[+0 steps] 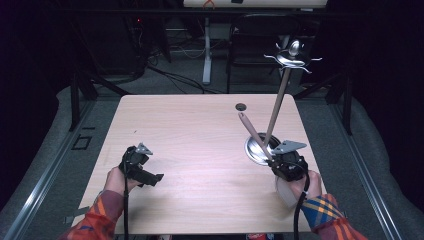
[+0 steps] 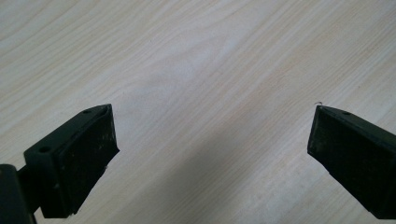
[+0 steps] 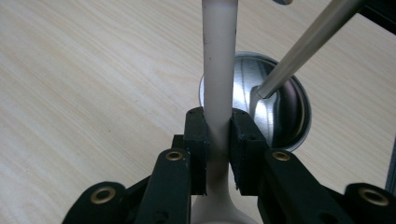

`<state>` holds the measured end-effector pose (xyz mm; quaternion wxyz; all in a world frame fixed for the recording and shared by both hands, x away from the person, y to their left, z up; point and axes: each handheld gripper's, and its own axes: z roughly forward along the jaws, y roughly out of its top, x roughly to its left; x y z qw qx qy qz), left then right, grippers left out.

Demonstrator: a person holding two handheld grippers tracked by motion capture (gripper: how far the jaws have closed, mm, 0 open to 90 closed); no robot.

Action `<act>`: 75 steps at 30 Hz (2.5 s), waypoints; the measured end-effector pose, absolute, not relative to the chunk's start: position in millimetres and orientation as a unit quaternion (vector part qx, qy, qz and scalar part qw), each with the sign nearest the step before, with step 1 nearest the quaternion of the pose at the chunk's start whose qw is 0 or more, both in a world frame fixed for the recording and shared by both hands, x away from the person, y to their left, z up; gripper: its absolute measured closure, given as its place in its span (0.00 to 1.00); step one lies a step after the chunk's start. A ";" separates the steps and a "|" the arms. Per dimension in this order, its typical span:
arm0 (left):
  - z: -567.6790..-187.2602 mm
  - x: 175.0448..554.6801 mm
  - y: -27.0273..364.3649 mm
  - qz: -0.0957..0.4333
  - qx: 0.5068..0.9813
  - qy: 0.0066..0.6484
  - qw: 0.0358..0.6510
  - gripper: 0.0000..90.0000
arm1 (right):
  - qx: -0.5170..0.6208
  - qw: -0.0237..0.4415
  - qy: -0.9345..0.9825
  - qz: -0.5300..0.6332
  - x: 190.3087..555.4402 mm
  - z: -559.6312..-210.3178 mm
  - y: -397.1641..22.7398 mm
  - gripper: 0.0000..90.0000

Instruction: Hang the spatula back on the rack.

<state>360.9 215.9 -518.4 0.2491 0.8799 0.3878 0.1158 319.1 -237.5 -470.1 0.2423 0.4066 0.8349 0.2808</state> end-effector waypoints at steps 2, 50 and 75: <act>-518.3 360.8 215.9 0.115 0.881 0.386 0.250 0.01 | 0.410 0.250 0.824 0.302 317.0 -468.0 -241.0 0.87; -518.1 361.6 213.9 0.120 0.882 0.382 0.249 0.02 | 0.489 0.344 0.671 0.439 292.9 -432.0 -307.4 0.87; -518.9 362.4 214.3 0.114 0.879 0.386 0.255 0.02 | 0.469 0.369 0.652 0.468 289.7 -410.9 -305.5 0.87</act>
